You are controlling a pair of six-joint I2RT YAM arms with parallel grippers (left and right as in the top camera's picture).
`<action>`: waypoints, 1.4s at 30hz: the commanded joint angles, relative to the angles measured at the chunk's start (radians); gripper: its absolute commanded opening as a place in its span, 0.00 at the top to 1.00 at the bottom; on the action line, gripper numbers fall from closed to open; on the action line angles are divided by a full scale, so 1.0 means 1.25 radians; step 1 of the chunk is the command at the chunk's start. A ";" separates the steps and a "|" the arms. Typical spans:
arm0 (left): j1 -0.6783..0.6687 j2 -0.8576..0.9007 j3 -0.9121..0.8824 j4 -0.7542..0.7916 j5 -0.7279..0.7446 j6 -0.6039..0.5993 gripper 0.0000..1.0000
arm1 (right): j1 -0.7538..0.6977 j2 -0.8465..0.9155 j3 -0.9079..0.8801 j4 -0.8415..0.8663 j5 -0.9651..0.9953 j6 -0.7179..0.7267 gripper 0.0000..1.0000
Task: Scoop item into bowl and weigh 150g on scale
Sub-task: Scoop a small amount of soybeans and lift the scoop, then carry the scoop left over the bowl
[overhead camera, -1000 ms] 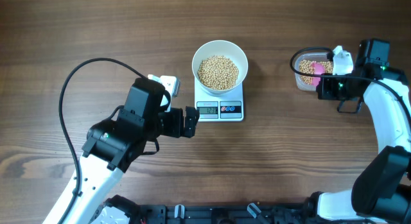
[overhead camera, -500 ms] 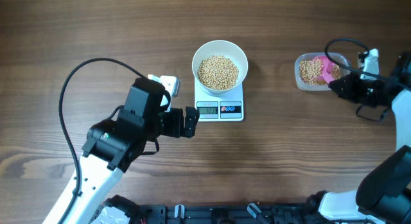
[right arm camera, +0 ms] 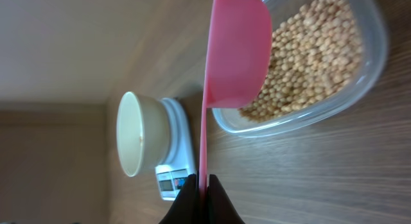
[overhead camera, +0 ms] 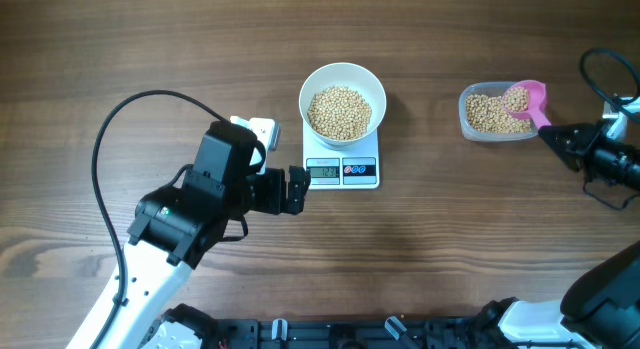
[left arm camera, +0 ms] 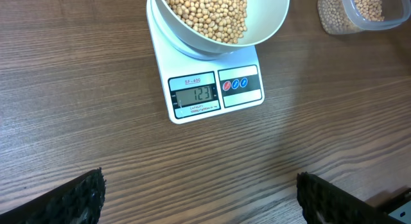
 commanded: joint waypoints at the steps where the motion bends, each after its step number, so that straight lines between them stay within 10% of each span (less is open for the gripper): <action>1: -0.003 0.002 -0.006 0.002 -0.011 -0.004 0.00 | -0.003 0.012 -0.007 -0.007 -0.140 0.018 0.96; 19: -0.003 0.002 -0.006 0.002 -0.011 -0.004 0.00 | 0.256 0.002 -0.003 -0.045 -0.280 0.020 0.96; 29: -0.003 0.002 -0.006 0.002 -0.011 -0.004 0.00 | 0.547 -0.005 0.001 0.462 -0.165 0.436 0.96; 42: -0.003 0.002 -0.006 0.002 -0.011 -0.004 0.00 | 0.705 -0.006 0.001 0.430 0.263 0.197 0.96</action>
